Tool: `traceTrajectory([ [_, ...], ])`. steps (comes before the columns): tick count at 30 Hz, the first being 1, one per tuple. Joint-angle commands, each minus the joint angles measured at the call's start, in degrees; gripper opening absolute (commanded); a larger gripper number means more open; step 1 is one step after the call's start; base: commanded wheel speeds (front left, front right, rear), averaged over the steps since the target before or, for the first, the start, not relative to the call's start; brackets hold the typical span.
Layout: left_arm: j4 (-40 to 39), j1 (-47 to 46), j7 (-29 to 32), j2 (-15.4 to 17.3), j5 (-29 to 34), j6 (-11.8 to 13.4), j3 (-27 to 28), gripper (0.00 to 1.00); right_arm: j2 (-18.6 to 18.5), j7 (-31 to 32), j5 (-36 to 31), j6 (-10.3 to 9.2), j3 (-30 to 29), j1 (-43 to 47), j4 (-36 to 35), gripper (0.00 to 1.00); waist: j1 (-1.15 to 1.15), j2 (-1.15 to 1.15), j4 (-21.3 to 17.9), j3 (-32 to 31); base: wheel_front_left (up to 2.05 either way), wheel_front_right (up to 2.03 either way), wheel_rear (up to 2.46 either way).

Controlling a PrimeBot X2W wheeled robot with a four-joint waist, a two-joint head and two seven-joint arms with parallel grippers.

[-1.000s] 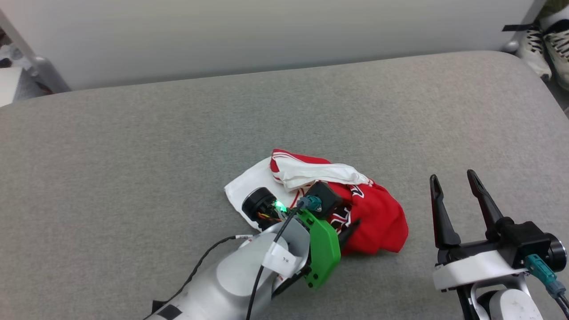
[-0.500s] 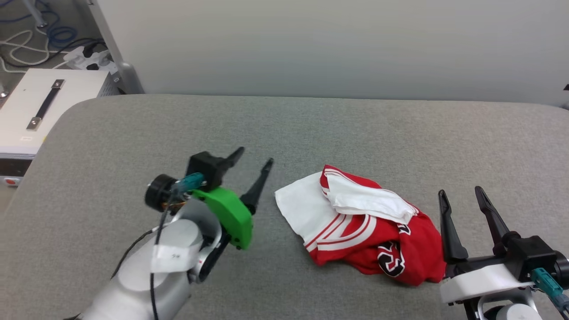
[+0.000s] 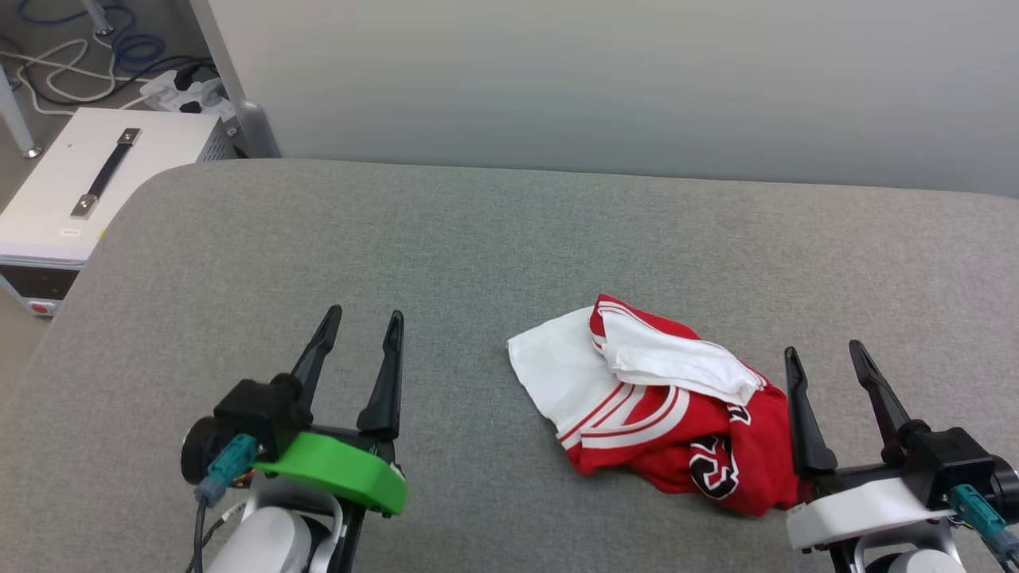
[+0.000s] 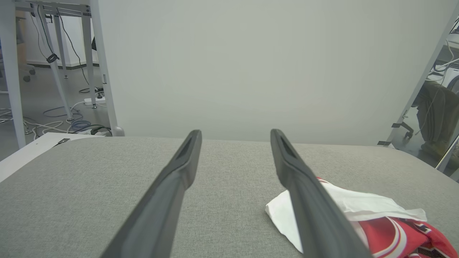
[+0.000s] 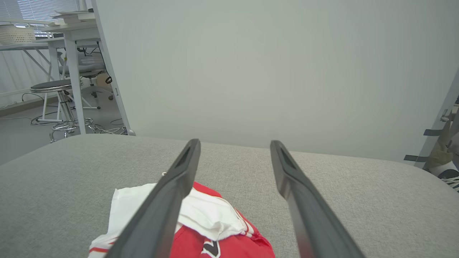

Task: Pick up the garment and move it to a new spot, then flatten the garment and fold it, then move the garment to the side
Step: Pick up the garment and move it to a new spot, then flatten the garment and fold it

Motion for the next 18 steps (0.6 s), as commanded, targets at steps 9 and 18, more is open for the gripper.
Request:
traceTrajectory([
  [9,-0.2,5.5,-0.3,-7.4,9.8,-7.7,7.7,1.00,-0.1,-0.3,-0.2,-0.06,0.6,0.3,0.9,1.00,0.00,0.00,-0.7,0.0,0.00,0.00,0.00],
  [18,1.1,6.2,-0.3,-11.6,14.4,-11.9,11.8,1.00,-0.1,0.0,0.6,-0.06,0.7,0.4,1.9,1.00,0.00,0.00,-0.7,0.1,0.00,0.00,0.00],
])
